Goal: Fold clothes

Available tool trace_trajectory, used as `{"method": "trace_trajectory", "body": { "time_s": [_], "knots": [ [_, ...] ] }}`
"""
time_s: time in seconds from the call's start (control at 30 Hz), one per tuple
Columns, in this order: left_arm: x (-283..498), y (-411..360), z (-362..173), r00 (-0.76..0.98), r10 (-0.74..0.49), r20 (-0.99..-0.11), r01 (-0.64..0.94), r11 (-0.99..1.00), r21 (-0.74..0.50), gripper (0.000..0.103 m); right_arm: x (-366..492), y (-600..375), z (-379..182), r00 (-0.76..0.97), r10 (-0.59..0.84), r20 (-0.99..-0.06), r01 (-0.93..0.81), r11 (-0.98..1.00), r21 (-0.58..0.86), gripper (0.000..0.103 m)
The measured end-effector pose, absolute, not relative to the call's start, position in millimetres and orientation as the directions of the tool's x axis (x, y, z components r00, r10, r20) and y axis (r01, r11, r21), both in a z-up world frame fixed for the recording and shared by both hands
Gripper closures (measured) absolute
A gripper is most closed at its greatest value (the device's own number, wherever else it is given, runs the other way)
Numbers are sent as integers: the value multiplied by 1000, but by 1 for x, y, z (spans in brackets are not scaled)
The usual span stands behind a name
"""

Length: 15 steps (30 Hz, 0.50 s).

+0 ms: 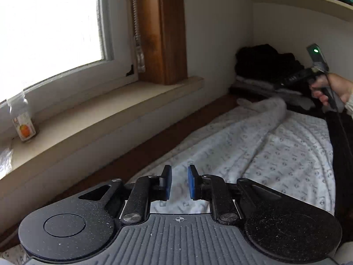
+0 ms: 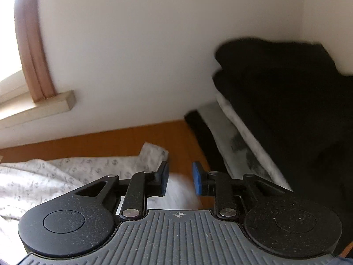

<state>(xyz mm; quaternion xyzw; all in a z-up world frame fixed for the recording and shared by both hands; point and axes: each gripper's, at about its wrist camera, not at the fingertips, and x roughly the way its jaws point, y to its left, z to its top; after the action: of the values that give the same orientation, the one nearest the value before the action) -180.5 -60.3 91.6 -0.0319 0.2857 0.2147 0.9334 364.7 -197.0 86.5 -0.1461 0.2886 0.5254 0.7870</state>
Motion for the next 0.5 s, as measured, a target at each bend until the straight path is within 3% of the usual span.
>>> {"method": "trace_trajectory", "body": {
  "time_s": [0.17, 0.27, 0.33, 0.5],
  "knots": [
    [-199, -33, 80, 696, 460, -552, -518, 853, 58, 73, 362, -168, 75, 227, 753, -617, -931, 355, 90, 64],
    [-205, -9, 58, 656, 503, -563, -586, 809, 39, 73, 352, -145, 62, 225, 752, -619, -942, 330, 57, 62],
    [-210, 5, 46, 630, 534, -563, -630, 776, 30, 73, 340, -132, 51, 229, 737, -636, -949, 314, 23, 53],
    [-232, 26, 26, 627, 556, -546, -683, 729, -41, 73, 343, -86, 45, 312, 661, -683, -933, 348, -90, 50]
  ]
}}
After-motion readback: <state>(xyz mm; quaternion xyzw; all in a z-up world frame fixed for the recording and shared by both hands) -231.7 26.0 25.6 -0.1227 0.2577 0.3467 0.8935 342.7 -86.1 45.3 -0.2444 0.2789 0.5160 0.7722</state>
